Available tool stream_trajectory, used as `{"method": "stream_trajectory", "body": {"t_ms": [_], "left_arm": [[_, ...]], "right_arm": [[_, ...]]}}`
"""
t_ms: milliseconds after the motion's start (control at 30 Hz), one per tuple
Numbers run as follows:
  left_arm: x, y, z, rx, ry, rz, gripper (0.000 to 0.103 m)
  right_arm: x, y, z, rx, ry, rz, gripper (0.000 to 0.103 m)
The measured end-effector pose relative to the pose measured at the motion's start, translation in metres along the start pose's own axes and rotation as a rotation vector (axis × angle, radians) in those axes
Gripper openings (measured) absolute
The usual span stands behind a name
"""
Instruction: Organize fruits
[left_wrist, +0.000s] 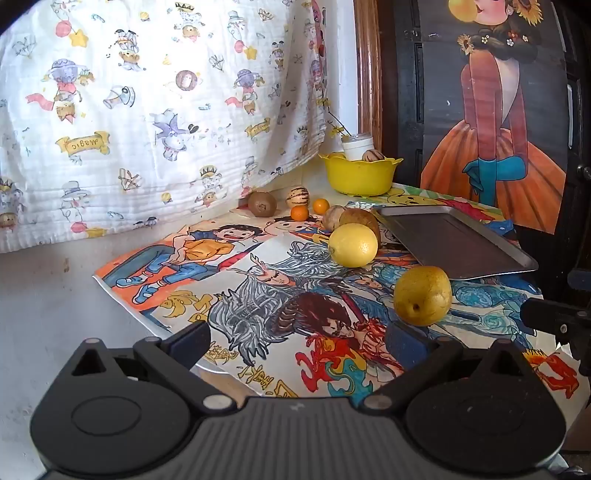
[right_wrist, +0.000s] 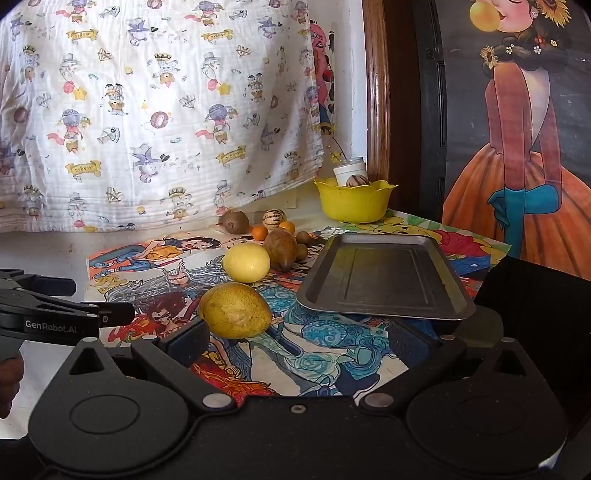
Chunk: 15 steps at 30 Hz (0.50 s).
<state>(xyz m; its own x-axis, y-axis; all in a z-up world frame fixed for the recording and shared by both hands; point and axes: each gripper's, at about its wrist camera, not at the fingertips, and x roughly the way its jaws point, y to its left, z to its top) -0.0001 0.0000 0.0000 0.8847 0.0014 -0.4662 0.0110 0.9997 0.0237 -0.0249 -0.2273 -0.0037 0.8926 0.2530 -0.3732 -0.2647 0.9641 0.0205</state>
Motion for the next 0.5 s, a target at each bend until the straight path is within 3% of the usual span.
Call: {"method": "stream_trajectory", "body": {"t_ms": [500], "left_arm": [[-0.0005, -0.0022, 0.0037, 0.012, -0.005, -0.003, 0.103]], "right_arm": [[0.0003, -0.0017, -0.0038, -0.001, 0.007, -0.007, 0.103]]}}
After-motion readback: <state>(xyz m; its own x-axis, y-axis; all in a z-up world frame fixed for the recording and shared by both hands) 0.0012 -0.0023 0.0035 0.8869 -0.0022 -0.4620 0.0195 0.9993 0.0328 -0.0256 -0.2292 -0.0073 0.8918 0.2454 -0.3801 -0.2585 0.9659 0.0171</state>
